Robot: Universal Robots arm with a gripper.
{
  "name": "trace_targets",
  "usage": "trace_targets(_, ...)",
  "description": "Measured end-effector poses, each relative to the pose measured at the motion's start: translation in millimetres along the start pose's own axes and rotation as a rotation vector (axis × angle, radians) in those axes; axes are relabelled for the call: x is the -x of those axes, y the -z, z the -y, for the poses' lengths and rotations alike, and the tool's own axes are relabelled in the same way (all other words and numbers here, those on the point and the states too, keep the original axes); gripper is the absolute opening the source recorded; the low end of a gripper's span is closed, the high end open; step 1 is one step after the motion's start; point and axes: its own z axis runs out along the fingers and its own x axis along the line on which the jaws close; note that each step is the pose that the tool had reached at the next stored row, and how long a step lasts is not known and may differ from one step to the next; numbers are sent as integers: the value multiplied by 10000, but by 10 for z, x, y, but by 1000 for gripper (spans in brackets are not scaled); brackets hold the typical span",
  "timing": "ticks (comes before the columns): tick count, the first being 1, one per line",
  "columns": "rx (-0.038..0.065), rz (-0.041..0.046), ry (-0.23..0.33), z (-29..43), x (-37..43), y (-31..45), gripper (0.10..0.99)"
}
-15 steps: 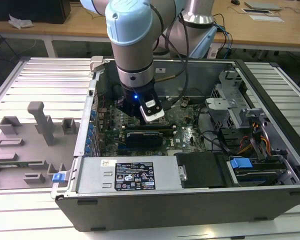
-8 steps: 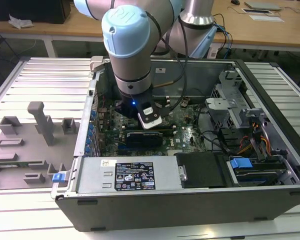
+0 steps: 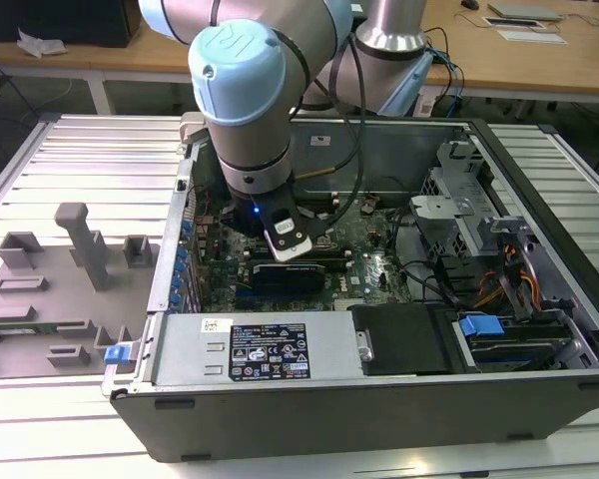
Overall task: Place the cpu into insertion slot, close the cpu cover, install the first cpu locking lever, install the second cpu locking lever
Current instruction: 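Install the second cpu locking lever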
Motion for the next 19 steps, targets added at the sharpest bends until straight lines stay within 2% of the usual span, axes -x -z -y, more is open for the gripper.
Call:
trace_targets(3,98,-11,-14,2,-4,-19,106)
trace_targets(8,98,-13,-13,2,-4,-21,106)
trace_targets(9,102,-11,-14,-3,-2,-5,106)
trace_targets(12,98,-12,-14,-35,8,116,106)
trace_targets(13,39,-2,-7,-50,13,165,106)
trace_targets(14,-165,28,19,-57,25,187,106)
trace_targets(15,-229,34,24,-60,38,190,106)
trace_targets(17,-273,24,13,-71,113,182,106)
trace_targets(19,-276,11,11,-82,186,172,106)
